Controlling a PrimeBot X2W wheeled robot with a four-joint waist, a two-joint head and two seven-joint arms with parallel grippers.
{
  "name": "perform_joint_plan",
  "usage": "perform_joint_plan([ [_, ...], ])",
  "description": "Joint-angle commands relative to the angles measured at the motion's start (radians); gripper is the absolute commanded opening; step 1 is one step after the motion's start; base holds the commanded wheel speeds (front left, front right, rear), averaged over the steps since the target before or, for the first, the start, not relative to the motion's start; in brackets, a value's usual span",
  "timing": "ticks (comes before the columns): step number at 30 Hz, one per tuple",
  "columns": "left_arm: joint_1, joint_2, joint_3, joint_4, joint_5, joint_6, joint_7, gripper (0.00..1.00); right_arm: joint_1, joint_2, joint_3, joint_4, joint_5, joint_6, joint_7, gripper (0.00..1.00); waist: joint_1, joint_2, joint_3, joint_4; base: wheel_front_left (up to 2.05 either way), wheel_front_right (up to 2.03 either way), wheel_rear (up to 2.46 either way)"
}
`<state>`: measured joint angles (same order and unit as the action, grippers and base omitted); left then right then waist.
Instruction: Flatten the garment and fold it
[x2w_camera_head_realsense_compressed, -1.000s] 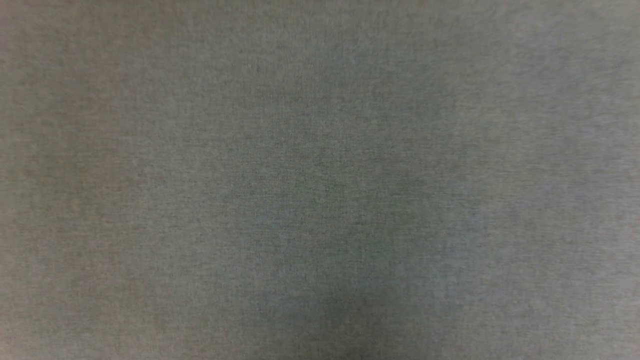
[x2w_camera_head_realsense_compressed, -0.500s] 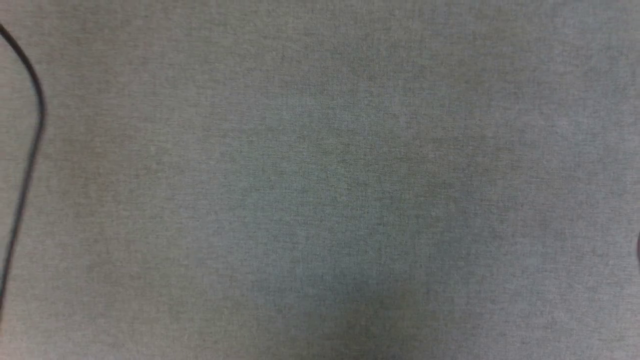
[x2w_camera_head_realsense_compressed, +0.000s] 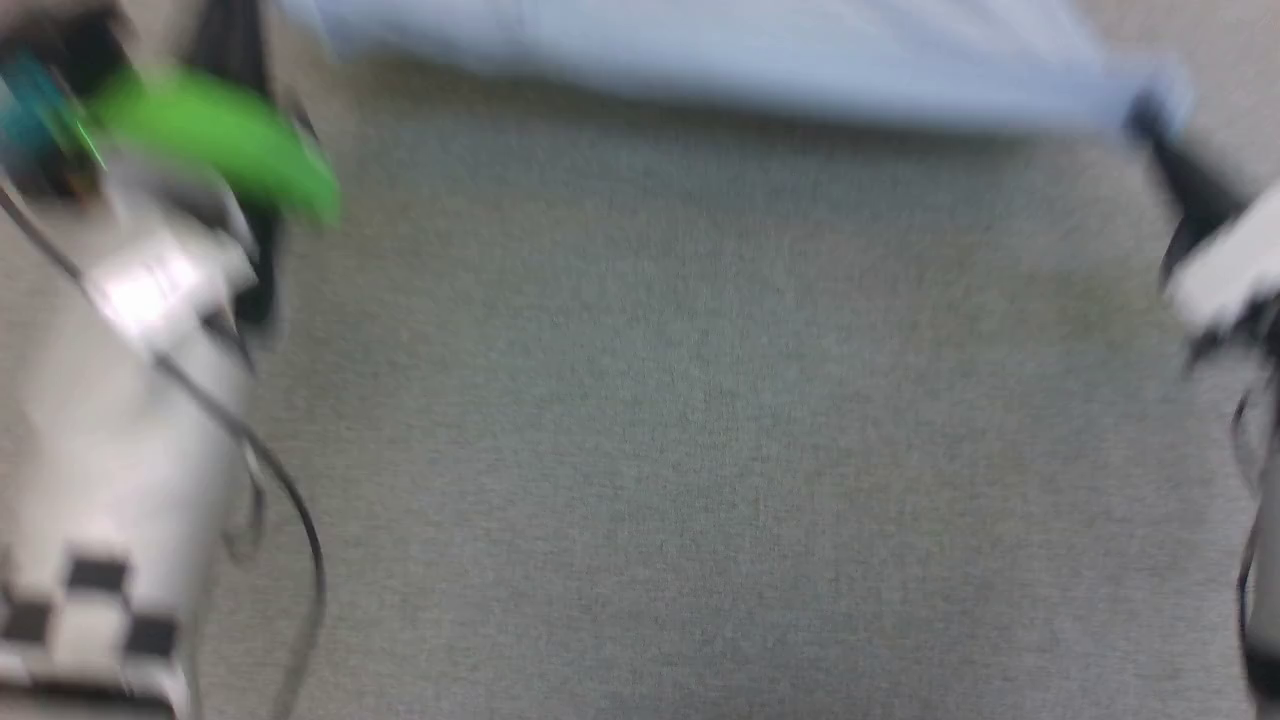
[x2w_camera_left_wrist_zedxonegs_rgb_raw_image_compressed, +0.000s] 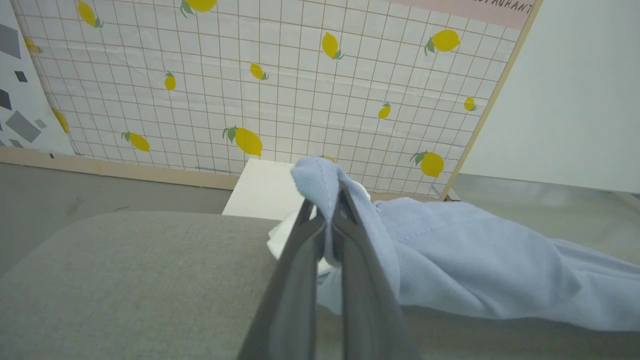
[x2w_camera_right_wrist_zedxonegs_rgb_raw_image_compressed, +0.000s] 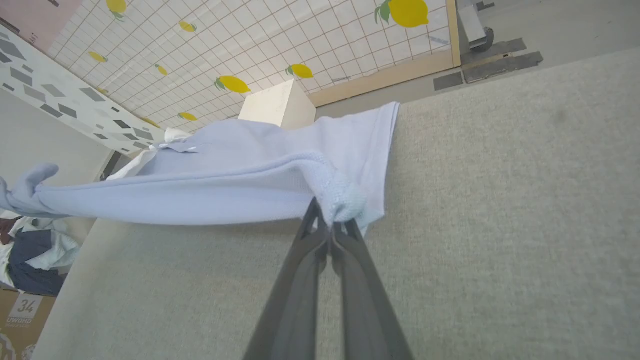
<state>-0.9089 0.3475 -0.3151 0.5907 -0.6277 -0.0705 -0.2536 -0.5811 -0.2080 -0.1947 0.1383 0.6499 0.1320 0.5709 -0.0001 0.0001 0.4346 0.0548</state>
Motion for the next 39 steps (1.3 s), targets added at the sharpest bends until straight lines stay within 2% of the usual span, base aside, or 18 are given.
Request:
perform_joint_plan([
  [1, 0.080, -0.006, 0.002, -0.019, -0.026, -0.003, -0.003, 0.00, 0.059, 0.001, 0.001, -0.014, 0.019, -0.001, -0.007, 0.00, 0.0001, -0.0001, -0.163, 0.012, 0.00, 0.00, 0.00],
  [4, 0.233, -0.015, 0.007, -0.072, -0.067, 0.015, 0.019, 0.00, 0.182, 0.004, 0.005, -0.036, 0.039, -0.001, -0.012, 0.00, 0.0001, -0.0001, -0.213, 0.010, 0.00, 0.00, 0.00],
  [10, 0.534, -0.017, 0.025, -0.204, -0.162, 0.081, 0.112, 0.00, 0.387, 0.001, 0.019, -0.070, 0.043, -0.001, -0.027, 0.00, 0.0001, -0.0001, -0.271, -0.001, 0.00, 0.00, 0.00],
  [14, 0.708, -0.008, 0.038, -0.293, -0.211, 0.140, 0.174, 0.00, 0.494, -0.006, 0.021, -0.080, 0.040, -0.001, -0.031, 0.00, 0.0001, -0.0001, -0.311, -0.008, 0.00, 0.00, 0.00],
  [19, 0.890, 0.019, 0.037, -0.388, -0.248, 0.213, 0.263, 0.00, 0.613, -0.031, 0.038, -0.104, 0.039, -0.001, 0.016, 0.00, 0.0001, -0.0001, -0.342, -0.017, 0.00, 0.00, 0.00],
  [27, 1.071, 0.038, 0.046, -0.498, -0.305, 0.298, 0.358, 0.00, 0.748, -0.040, 0.051, -0.124, 0.019, -0.001, 0.147, 0.00, 0.0001, -0.0001, -0.363, -0.033, 0.00, 0.00, 0.00],
  [33, 1.162, 0.040, 0.066, -0.569, -0.342, 0.333, 0.378, 0.00, 0.803, -0.031, 0.039, -0.148, 0.003, -0.001, 0.256, 0.00, 0.0001, -0.0001, -0.358, -0.040, 0.00, 0.00, 0.00],
  [39, 1.204, 0.052, 0.080, -0.618, -0.357, 0.353, 0.393, 0.00, 0.804, -0.017, 0.014, -0.179, -0.014, -0.001, 0.282, 0.00, 0.0001, -0.0001, -0.352, -0.041, 0.00, 0.00, 0.00],
])
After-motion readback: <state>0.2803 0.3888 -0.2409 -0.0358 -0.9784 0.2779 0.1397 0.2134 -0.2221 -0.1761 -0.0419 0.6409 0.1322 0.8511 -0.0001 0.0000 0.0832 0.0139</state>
